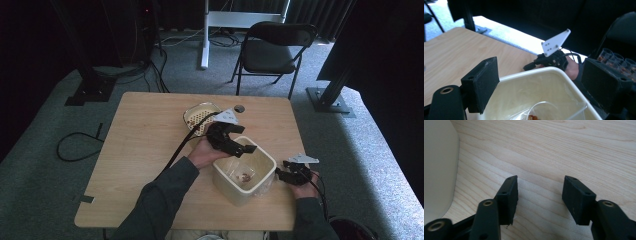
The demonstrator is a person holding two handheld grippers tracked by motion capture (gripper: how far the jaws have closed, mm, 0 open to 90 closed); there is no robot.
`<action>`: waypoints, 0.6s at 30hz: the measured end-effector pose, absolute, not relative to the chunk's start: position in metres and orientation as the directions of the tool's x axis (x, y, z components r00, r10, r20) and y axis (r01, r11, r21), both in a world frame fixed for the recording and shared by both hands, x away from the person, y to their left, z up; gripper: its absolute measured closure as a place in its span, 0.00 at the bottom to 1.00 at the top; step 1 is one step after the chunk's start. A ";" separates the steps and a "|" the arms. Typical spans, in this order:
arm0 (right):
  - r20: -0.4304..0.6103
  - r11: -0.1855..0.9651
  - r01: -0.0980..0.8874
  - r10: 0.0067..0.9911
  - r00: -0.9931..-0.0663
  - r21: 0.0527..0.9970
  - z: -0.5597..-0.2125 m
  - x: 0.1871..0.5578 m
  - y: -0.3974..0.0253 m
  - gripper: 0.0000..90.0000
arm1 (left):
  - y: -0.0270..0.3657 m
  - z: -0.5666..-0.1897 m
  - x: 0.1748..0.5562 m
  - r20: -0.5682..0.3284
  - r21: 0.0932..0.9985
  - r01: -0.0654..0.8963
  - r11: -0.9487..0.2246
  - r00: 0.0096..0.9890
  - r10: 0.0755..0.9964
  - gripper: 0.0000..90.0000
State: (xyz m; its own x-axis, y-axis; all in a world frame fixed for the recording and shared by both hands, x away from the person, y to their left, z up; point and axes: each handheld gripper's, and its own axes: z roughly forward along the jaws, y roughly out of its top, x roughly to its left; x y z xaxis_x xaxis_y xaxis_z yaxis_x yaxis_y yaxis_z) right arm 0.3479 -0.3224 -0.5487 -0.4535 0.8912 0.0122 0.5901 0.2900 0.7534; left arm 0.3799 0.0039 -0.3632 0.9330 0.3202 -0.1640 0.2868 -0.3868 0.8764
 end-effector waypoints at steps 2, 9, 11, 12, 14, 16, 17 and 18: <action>0.011 0.292 0.590 0.891 -0.454 0.753 -0.549 0.348 -0.322 0.49 | 0.015 -0.363 0.379 -0.157 0.879 0.289 -0.378 0.926 0.344 0.18; 0.009 0.294 0.592 0.891 -0.454 0.751 -0.549 0.349 -0.320 0.44 | 0.042 -0.357 0.376 -0.111 0.884 0.279 -0.375 0.904 0.413 0.18; 0.008 0.297 0.591 0.890 -0.456 0.750 -0.549 0.349 -0.319 0.43 | 0.053 -0.353 0.374 -0.091 0.889 0.274 -0.368 0.891 0.444 0.18; 0.008 0.297 0.591 0.889 -0.457 0.750 -0.549 0.349 -0.319 0.41 | 0.057 -0.352 0.373 -0.085 0.892 0.273 -0.360 0.885 0.459 0.18; 0.008 0.301 0.592 0.888 -0.461 0.748 -0.549 0.350 -0.318 0.38 | 0.065 -0.352 0.372 -0.082 0.898 0.273 -0.346 0.875 0.478 0.19; 0.007 0.306 0.591 0.884 -0.467 0.746 -0.549 0.351 -0.317 0.36 | 0.073 -0.354 0.372 -0.087 0.900 0.286 -0.330 0.859 0.505 0.19; 0.006 0.309 0.591 0.883 -0.470 0.745 -0.549 0.351 -0.316 0.34 | 0.077 -0.355 0.372 -0.088 0.899 0.291 -0.328 0.853 0.515 0.19; 0.008 0.310 0.591 0.882 -0.472 0.745 -0.549 0.351 -0.316 0.34 | 0.081 -0.357 0.373 -0.090 0.898 0.297 -0.324 0.847 0.524 0.19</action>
